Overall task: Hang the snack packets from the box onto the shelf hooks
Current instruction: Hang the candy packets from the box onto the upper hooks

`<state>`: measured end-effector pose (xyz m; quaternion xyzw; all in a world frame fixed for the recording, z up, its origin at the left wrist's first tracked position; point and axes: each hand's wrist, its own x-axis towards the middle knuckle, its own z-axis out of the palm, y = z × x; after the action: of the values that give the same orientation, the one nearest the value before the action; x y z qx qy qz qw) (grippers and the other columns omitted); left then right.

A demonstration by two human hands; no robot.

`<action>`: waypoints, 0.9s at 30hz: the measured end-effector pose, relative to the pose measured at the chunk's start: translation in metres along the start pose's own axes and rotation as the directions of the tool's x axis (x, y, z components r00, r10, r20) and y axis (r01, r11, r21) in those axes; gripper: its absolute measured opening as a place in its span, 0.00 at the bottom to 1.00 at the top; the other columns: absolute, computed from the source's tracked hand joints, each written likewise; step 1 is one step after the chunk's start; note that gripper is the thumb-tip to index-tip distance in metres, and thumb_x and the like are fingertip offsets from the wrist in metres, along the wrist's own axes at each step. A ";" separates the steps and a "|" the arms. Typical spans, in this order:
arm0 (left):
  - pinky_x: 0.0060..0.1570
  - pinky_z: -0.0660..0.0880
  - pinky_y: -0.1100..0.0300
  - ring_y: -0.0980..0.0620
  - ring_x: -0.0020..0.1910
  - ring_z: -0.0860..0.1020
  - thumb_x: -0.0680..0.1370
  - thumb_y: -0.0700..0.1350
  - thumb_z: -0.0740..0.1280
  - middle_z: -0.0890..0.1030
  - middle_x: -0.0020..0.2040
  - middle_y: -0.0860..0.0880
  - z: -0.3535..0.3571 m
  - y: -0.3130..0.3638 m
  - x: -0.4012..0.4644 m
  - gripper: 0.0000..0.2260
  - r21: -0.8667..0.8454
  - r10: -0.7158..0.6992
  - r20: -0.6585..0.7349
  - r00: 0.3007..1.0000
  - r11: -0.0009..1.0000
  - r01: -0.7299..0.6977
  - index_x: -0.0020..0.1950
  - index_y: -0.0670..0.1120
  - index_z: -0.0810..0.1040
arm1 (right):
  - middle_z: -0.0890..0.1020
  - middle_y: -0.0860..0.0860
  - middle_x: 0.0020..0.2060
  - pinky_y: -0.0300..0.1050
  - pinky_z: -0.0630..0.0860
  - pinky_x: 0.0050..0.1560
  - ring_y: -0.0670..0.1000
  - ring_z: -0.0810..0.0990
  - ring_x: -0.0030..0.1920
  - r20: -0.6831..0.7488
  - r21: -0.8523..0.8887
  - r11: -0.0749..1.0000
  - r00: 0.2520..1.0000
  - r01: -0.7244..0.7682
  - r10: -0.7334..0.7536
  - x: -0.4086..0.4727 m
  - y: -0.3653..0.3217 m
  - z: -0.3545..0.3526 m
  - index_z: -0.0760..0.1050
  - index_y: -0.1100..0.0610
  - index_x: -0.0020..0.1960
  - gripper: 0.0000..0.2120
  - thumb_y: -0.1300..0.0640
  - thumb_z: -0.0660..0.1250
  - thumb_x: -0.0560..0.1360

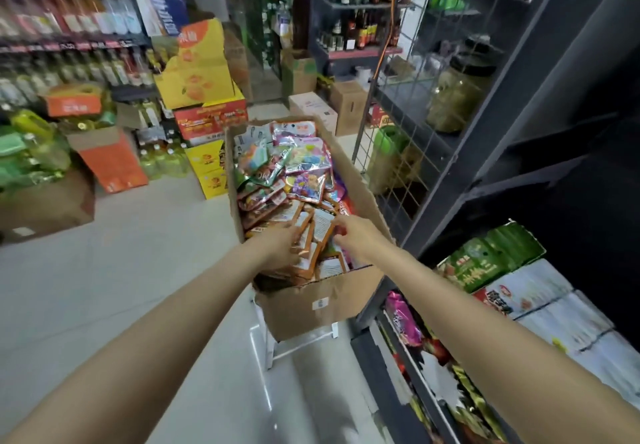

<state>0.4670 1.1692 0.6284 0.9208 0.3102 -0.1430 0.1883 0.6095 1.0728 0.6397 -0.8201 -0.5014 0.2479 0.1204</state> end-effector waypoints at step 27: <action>0.37 0.69 0.53 0.43 0.42 0.77 0.78 0.49 0.65 0.79 0.39 0.44 -0.024 -0.039 0.031 0.12 -0.264 -0.086 -0.364 0.927 0.965 -0.015 0.45 0.40 0.78 | 0.76 0.47 0.35 0.45 0.65 0.36 0.47 0.72 0.35 -0.177 0.223 0.904 0.927 0.365 -0.331 0.065 0.006 0.025 0.73 0.57 0.45 0.06 0.59 0.61 0.80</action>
<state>0.4695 1.2247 0.6277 0.8924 0.3731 0.0732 0.2432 0.6253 1.1256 0.5977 -0.7100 -0.5950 0.2280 0.2997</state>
